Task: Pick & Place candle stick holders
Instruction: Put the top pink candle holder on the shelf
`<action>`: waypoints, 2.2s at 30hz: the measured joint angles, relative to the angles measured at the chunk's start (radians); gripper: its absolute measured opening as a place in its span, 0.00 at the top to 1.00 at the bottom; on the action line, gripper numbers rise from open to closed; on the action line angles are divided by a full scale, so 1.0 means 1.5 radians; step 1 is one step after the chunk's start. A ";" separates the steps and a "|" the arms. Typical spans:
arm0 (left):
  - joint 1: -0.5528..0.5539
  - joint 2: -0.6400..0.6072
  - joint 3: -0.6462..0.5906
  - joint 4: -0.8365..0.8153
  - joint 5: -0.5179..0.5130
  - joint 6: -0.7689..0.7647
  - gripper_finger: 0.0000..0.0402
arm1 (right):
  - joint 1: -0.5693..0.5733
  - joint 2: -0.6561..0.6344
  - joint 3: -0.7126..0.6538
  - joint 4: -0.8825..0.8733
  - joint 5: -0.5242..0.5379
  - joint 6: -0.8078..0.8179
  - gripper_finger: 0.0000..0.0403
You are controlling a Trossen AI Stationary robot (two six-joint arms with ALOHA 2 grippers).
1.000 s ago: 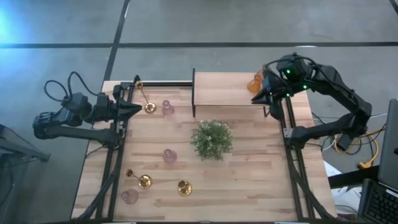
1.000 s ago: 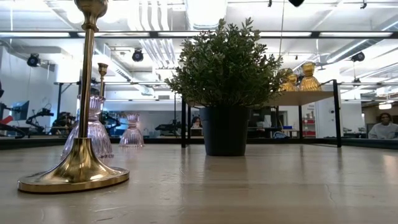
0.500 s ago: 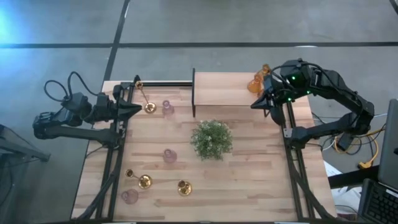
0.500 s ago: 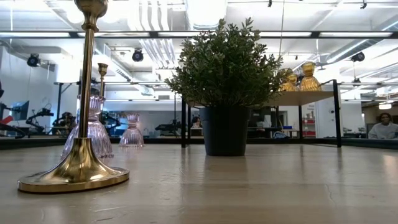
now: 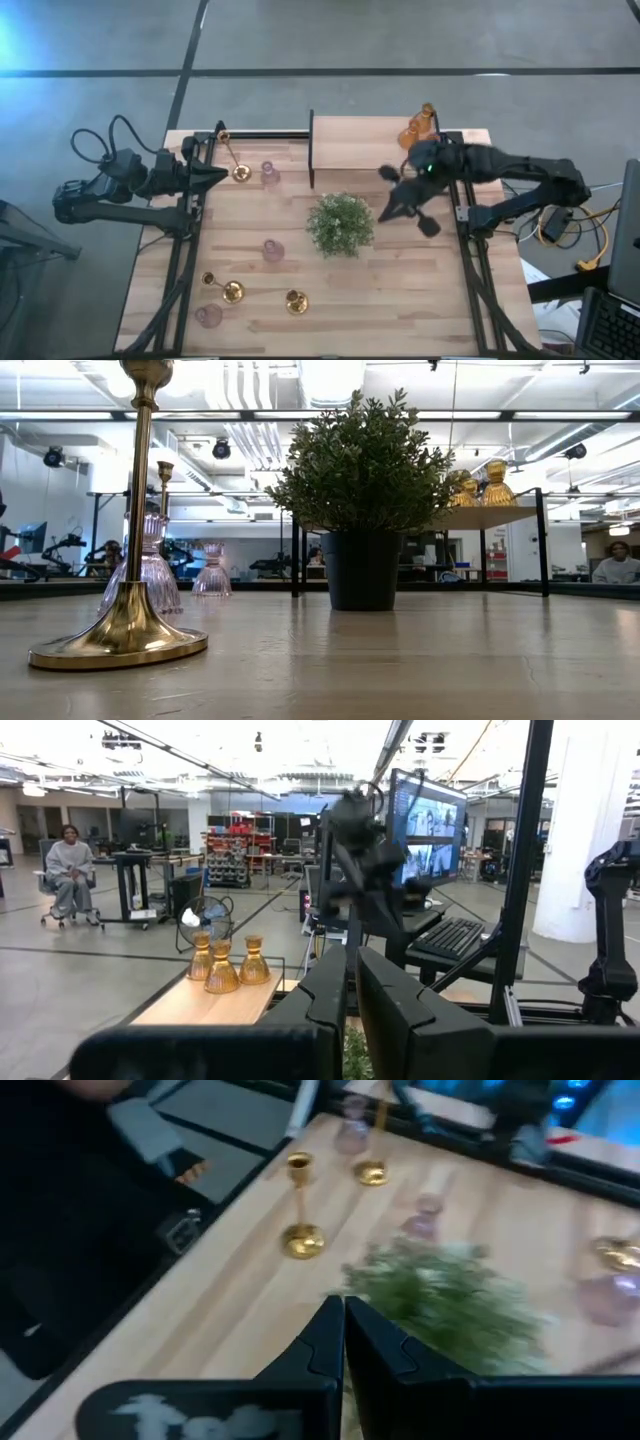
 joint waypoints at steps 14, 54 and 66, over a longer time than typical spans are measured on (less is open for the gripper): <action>0.000 0.001 0.000 0.004 0.000 -0.081 0.92 | 0.207 -0.034 -0.179 0.295 0.301 0.047 0.98; 0.001 0.017 0.000 -0.168 -0.023 -0.075 0.92 | 0.214 -0.497 -0.797 0.567 0.723 0.234 0.98; 0.001 0.100 0.000 -0.220 -0.086 -0.023 0.92 | 0.214 -0.495 -0.833 0.566 0.754 0.235 0.98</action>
